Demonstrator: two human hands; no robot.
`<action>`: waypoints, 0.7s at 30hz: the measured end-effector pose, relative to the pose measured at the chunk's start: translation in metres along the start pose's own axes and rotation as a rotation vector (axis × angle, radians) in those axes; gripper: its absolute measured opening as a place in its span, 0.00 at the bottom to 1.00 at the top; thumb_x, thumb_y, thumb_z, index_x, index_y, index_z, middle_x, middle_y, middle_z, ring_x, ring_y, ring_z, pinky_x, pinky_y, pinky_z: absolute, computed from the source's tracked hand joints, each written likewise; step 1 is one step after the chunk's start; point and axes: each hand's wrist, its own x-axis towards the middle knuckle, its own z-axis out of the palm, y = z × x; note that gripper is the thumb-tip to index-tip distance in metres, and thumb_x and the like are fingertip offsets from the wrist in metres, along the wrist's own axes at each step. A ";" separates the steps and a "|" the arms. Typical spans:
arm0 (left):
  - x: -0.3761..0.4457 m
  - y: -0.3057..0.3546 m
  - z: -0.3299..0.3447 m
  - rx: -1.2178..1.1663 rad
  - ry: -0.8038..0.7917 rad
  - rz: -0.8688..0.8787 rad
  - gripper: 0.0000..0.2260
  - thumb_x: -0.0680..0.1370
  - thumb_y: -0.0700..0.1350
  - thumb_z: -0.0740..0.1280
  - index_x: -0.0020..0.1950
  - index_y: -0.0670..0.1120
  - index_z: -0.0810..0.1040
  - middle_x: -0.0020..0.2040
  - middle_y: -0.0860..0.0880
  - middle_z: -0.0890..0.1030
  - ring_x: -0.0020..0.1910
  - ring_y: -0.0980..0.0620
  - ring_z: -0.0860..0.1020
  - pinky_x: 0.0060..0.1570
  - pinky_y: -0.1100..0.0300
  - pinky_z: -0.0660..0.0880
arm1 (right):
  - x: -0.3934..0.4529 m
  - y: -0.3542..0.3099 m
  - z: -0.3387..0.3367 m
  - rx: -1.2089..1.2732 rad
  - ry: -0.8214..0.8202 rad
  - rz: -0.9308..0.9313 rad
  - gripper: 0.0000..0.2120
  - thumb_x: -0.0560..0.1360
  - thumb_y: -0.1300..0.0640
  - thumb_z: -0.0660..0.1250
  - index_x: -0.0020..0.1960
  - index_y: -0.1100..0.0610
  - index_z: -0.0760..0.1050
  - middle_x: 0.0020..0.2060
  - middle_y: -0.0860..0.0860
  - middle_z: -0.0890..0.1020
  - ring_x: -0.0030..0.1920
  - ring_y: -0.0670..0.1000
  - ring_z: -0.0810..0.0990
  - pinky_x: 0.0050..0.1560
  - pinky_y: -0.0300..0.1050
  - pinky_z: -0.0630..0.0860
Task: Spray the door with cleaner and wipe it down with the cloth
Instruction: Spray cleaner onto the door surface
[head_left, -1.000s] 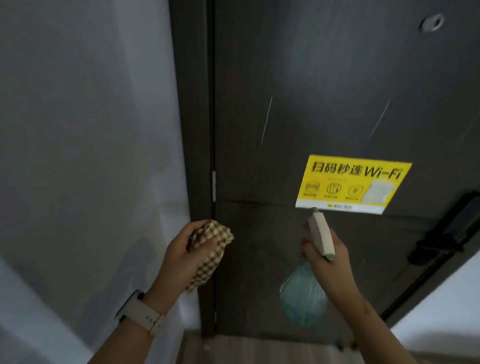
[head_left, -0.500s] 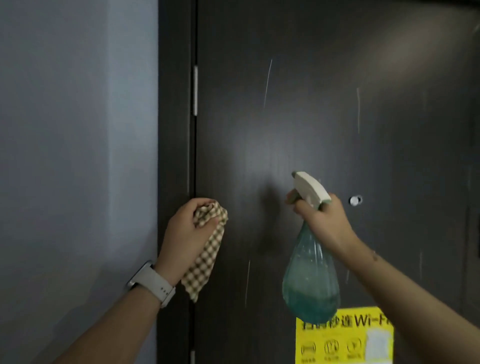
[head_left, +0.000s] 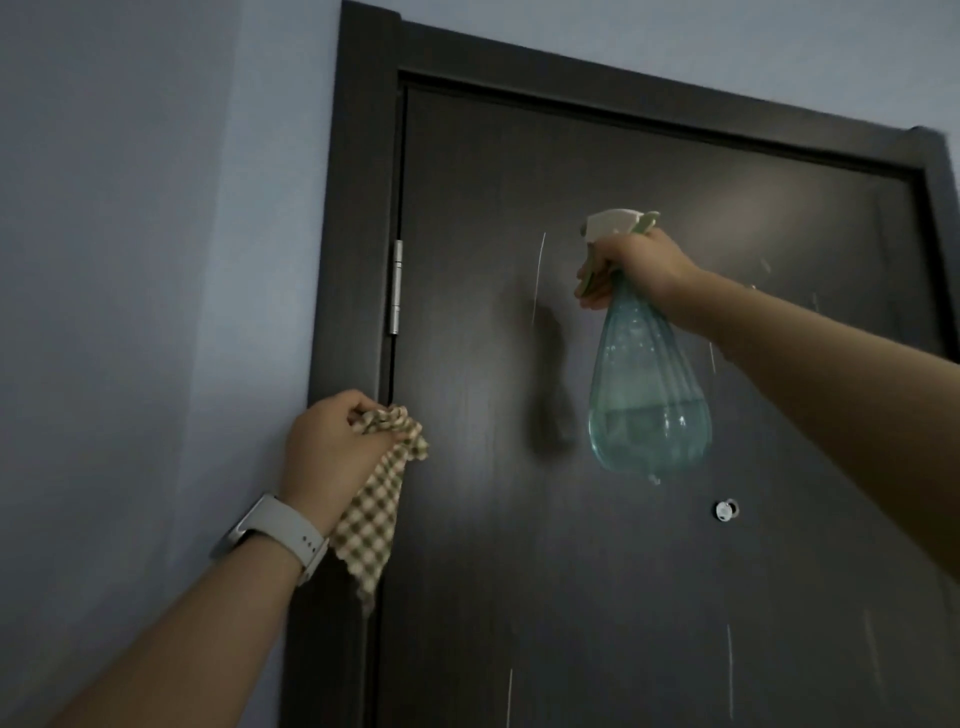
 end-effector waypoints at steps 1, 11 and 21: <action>0.001 -0.002 0.000 0.005 0.007 0.009 0.06 0.71 0.43 0.76 0.43 0.46 0.81 0.39 0.53 0.81 0.40 0.58 0.79 0.37 0.65 0.72 | 0.005 -0.002 0.002 -0.025 -0.022 -0.004 0.06 0.67 0.66 0.62 0.38 0.68 0.76 0.38 0.66 0.80 0.41 0.65 0.81 0.50 0.62 0.82; 0.004 -0.012 0.004 0.087 0.060 0.101 0.11 0.70 0.45 0.77 0.38 0.45 0.75 0.38 0.48 0.79 0.38 0.50 0.78 0.40 0.53 0.76 | 0.016 -0.007 0.009 -0.233 -0.021 -0.062 0.06 0.65 0.62 0.64 0.38 0.65 0.75 0.32 0.59 0.79 0.33 0.57 0.80 0.41 0.52 0.75; 0.003 -0.014 0.005 0.113 0.069 0.132 0.11 0.71 0.45 0.76 0.38 0.44 0.76 0.40 0.48 0.77 0.38 0.52 0.76 0.36 0.60 0.71 | 0.009 -0.014 0.009 -0.221 -0.095 -0.084 0.11 0.71 0.66 0.59 0.49 0.70 0.76 0.44 0.68 0.80 0.26 0.49 0.79 0.31 0.44 0.79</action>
